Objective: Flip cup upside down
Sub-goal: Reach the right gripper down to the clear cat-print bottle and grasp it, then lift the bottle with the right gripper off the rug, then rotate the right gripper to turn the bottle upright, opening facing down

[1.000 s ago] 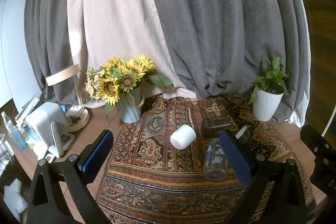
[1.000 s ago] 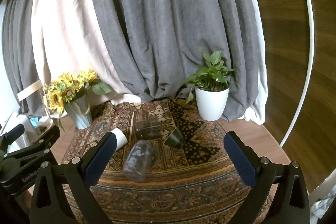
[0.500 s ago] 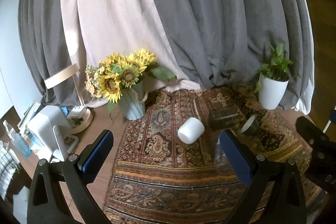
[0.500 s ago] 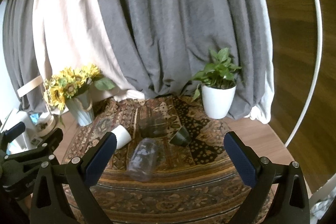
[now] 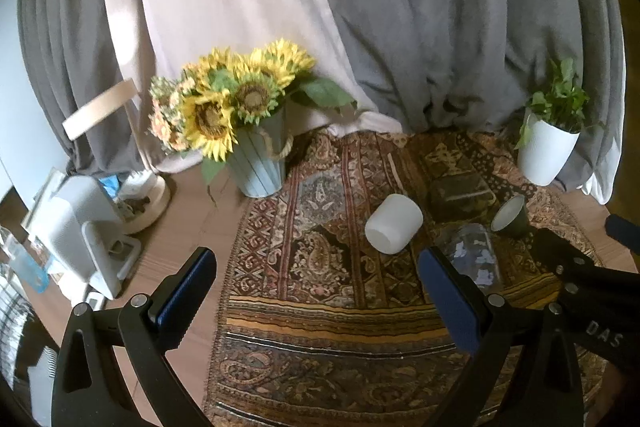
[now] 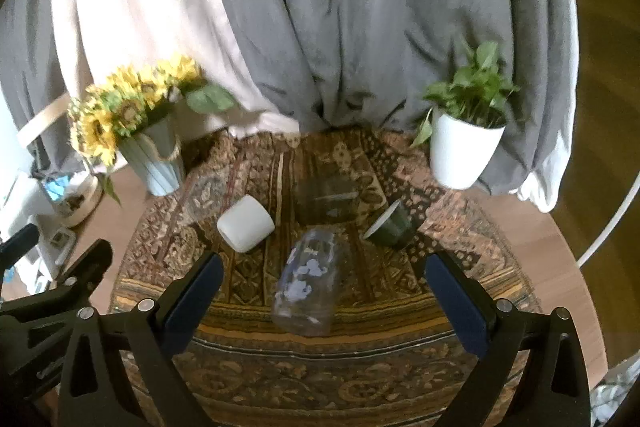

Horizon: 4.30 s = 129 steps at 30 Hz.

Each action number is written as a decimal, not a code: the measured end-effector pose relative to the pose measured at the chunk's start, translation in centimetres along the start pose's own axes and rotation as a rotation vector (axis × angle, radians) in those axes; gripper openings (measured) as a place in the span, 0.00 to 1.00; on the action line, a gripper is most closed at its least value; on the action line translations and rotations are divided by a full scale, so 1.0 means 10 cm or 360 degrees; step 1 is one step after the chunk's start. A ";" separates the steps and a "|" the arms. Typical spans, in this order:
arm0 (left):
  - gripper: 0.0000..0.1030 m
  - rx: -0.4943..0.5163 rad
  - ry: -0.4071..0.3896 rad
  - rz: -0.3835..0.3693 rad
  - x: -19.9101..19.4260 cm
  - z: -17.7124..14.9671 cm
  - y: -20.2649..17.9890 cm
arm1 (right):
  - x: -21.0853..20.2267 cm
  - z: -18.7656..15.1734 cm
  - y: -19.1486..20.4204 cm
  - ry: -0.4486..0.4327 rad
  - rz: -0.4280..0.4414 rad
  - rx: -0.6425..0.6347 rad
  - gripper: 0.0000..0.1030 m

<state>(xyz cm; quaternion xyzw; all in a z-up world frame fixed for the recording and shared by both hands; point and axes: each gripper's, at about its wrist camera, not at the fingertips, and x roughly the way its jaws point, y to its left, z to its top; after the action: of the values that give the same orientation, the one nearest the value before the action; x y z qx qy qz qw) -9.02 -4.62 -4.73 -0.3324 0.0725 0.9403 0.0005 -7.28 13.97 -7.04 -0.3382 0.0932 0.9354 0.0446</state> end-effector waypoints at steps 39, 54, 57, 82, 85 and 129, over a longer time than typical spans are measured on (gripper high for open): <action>1.00 0.0094 0.0352 0.0077 1.06 -0.22 -0.08 | 1.83 -0.28 0.12 0.0769 -0.0008 0.0039 0.70; 1.00 0.0071 0.0261 0.0012 0.73 -0.14 -0.12 | 1.22 -0.14 -0.04 0.0629 0.0033 0.0039 0.70; 1.00 0.0070 0.0233 -0.0007 0.62 -0.13 -0.14 | 1.01 -0.13 -0.09 0.0584 0.0026 0.0041 0.70; 1.00 0.0205 0.0369 0.0011 0.42 -0.74 -0.41 | 0.76 -0.96 -0.14 0.0832 0.0055 -0.0095 0.70; 1.00 0.0244 0.0371 0.0069 0.45 -0.79 -0.42 | 0.84 -1.03 -0.12 0.0869 0.0070 -0.0118 0.70; 1.00 0.0208 0.0415 -0.0181 -0.24 -1.10 -1.48 | -0.18 -0.78 -1.35 0.0384 0.0015 0.0032 0.79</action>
<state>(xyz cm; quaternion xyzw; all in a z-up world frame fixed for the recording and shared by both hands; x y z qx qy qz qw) 0.47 8.62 -13.72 -0.4545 0.1141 0.8810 0.0661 0.95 25.59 -13.70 -0.4474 0.1090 0.8871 0.0320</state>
